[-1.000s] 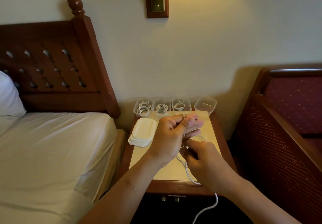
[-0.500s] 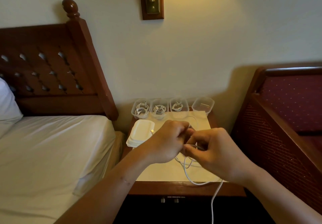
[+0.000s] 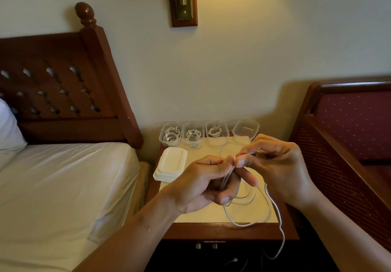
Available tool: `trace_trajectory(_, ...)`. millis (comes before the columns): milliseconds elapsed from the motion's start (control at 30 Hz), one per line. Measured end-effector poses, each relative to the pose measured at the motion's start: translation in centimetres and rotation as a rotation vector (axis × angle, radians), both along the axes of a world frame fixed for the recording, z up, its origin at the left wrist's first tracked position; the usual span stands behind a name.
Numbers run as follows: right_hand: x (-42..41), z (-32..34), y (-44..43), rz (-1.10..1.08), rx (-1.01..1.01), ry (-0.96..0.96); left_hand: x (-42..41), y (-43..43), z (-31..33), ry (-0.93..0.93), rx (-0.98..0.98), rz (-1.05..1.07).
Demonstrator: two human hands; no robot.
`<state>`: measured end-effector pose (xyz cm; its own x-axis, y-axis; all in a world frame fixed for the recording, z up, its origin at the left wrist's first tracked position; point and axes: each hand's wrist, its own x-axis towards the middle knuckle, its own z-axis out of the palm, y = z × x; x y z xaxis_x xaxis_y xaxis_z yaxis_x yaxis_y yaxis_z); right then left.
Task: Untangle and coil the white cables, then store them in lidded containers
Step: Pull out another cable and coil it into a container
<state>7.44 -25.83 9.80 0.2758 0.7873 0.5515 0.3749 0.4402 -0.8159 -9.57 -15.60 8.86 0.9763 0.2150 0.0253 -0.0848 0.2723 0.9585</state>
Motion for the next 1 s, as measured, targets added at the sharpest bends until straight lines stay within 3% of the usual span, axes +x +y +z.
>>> trace_trajectory(200,-1.5,-1.6,0.5,0.021,-0.061,0.283,0.5,-1.1,-0.2,-0.213,-0.314,-0.05)
trace_trajectory(333,-3.7,-2.4,0.1,0.039,-0.149,0.344,1.0,-1.6,-0.2,-0.357,-0.407,0.03)
trace_trajectory(567,-4.8,-3.7,-0.7,-0.058,-0.366,-0.039,1.9,-1.8,0.4,-0.396,-0.353,0.284)
trace_trajectory(767,-4.4,-3.0,-0.6,-0.058,-0.401,-0.152,2.5,-0.7,0.2,-0.231,0.012,0.493)
trace_trajectory(900,-4.1,-2.2,-1.2,0.013,-0.49,-0.35,2.2,0.4,-0.2,-0.007,0.535,0.577)
trace_trajectory(1000,-4.3,-0.9,-1.6,0.075,-0.515,-0.48,1.6,1.1,-0.2,0.134,0.807,0.53)
